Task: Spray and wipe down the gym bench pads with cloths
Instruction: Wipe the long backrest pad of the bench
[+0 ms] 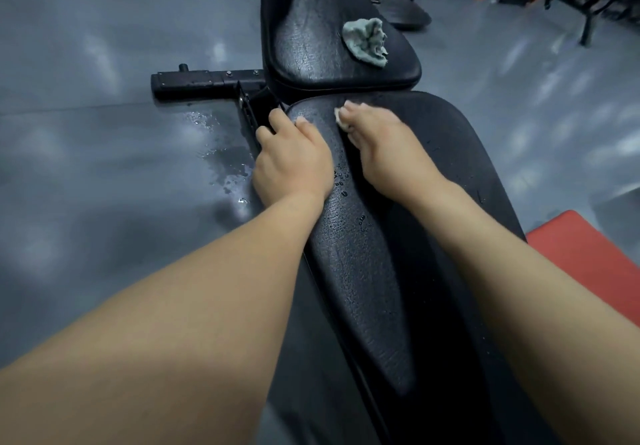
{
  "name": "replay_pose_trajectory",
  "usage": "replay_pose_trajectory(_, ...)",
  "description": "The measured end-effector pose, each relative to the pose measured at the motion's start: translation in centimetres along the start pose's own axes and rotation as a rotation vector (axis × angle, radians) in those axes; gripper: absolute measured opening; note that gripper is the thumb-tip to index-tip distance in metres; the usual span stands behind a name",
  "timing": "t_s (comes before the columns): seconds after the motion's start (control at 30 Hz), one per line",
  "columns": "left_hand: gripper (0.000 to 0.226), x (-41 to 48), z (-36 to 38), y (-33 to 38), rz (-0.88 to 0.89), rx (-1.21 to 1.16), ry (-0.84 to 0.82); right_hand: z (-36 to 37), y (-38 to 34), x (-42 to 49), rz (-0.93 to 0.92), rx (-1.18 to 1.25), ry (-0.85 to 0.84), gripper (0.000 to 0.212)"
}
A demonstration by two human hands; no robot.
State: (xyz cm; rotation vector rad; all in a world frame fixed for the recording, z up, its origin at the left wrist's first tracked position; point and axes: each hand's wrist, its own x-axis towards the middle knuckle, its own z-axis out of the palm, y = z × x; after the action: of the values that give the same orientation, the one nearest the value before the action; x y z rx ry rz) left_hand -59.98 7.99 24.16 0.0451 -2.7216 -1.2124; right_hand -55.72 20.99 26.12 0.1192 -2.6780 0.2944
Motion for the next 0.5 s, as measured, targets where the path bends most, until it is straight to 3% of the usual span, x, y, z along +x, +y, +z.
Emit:
replay_pose_trajectory(0.13, 0.04, 0.0, 0.0, 0.0, -0.001, -0.012, -0.011, -1.3, 2.2, -2.7, -0.133, -0.122, 0.045, 0.03)
replay_pose_trajectory(0.23, 0.039, -0.1, -0.1, 0.1, 0.0, -0.015, -0.014, -1.7, 5.2, -0.9, 0.032, -0.216, 0.093, 0.028)
replay_pose_trajectory(0.33, 0.04, 0.0, -0.2, 0.1, -0.002, -0.019, -0.021, -1.6, 6.0, 1.8, 0.255, -0.155, 0.108, 0.025)
replay_pose_trajectory(0.4, 0.04, 0.1, -0.2, 0.0, -0.001, -0.017, -0.018, -0.9, 5.1, 3.3, 0.307, -0.113, 0.088, 0.027)
replay_pose_trajectory(0.5, 0.041, 0.2, -0.1, 0.0, -0.012, -0.014, -0.018, 0.3, 2.1, 3.6, 0.132, -0.023, 0.076, 0.028)
